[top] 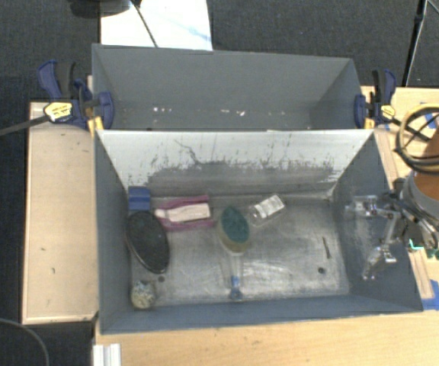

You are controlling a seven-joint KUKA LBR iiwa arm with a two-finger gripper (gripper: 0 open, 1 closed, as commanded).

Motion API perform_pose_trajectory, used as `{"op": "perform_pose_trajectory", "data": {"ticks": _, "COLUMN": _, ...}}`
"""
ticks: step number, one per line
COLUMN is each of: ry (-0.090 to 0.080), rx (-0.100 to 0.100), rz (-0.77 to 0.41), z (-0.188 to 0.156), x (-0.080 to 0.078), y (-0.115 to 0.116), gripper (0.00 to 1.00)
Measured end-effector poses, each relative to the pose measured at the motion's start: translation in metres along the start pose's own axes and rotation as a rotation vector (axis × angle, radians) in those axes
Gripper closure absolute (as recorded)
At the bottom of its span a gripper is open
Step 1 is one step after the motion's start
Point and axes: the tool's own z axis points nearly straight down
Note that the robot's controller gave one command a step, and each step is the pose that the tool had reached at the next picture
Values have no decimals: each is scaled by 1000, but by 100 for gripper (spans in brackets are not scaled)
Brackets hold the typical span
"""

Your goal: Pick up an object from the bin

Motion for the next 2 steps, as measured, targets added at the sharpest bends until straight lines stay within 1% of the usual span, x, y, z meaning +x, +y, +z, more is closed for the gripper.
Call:
{"op": "perform_pose_trajectory", "data": {"ticks": 1, "ry": -2, "rx": -4, "rz": -26, "z": 67, "x": -15, "y": 82, "gripper": 0}}
{"op": "perform_pose_trajectory", "data": {"ticks": 2, "ry": -11, "rx": 0, "rz": 171, "z": 62, "x": -66, "y": 94, "gripper": 0}}
